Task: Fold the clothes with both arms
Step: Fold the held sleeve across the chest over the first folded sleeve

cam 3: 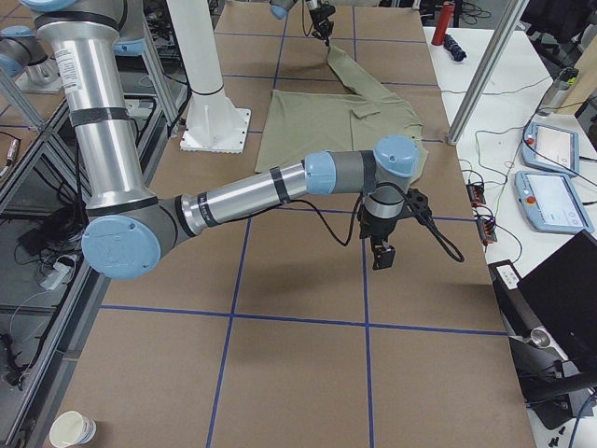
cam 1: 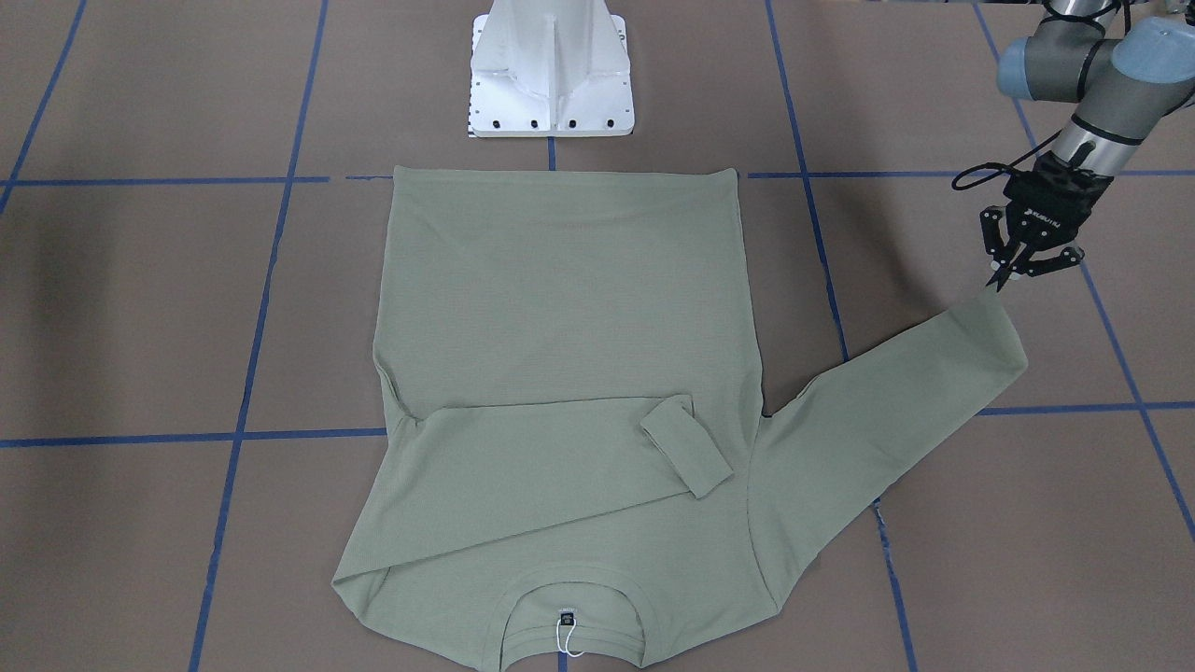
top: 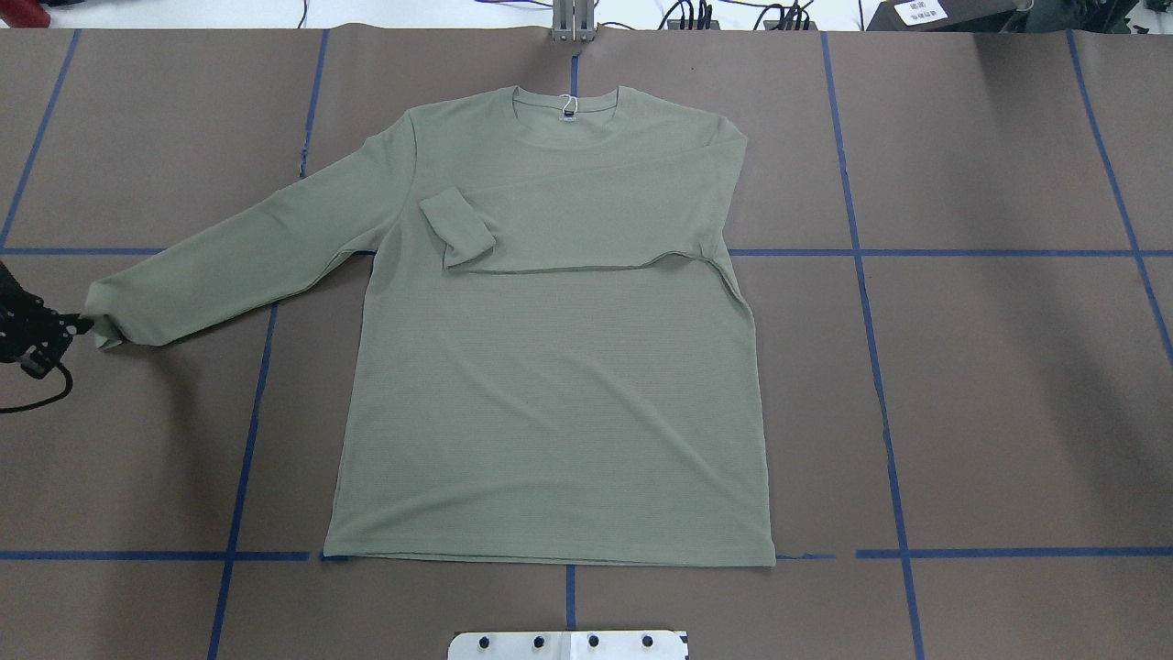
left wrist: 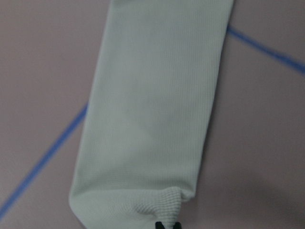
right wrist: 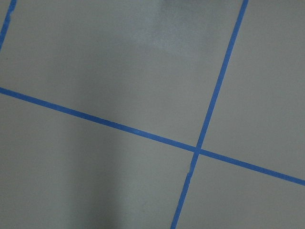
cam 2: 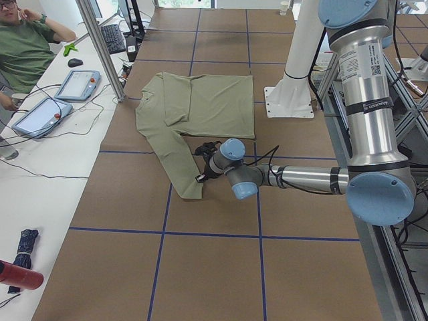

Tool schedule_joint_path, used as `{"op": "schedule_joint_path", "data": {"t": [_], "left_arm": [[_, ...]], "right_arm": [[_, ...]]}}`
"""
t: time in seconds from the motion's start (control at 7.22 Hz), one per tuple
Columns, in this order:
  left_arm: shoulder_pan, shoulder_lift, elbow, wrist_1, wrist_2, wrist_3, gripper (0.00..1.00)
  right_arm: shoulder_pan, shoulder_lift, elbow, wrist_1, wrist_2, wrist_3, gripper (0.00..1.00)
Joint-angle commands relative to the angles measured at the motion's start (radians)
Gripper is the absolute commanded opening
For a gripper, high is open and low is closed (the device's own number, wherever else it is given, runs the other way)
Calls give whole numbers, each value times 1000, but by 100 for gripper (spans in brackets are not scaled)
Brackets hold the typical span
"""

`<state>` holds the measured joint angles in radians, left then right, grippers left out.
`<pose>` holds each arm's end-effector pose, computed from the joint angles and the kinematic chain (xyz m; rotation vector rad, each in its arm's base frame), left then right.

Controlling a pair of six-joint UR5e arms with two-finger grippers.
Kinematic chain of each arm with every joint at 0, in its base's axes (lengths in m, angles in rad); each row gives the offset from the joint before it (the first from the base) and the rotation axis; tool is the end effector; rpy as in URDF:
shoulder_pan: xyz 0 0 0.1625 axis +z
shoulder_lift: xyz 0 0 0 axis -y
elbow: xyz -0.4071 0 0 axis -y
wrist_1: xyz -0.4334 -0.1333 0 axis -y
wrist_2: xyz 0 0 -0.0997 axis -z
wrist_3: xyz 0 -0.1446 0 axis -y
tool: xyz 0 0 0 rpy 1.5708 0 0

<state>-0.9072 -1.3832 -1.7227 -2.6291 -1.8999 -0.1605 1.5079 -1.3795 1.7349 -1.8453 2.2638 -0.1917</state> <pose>0.2558 -0.4677 0.5641 0.8220 0.6921 0.6228 0.0036 -0.5935 0.5142 0.1224 -0.6884 -0.2722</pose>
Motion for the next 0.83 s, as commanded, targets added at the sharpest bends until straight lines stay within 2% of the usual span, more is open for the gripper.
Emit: {"op": "schedule_joint_path", "data": {"t": [0.0, 0.42, 0.55, 0.69], "left_arm": [[-50, -209, -31, 164, -4, -145, 0], [-20, -675, 20, 615, 5, -406, 0], [38, -803, 61, 712, 19, -521, 0], [112, -968, 195, 724, 109, -644, 0]], "right_arm": [[0, -9, 0, 0, 0, -2, 100], [0, -15, -3, 0, 0, 0, 100], [0, -18, -3, 0, 0, 0, 100], [2, -23, -3, 0, 2, 0, 100]]}}
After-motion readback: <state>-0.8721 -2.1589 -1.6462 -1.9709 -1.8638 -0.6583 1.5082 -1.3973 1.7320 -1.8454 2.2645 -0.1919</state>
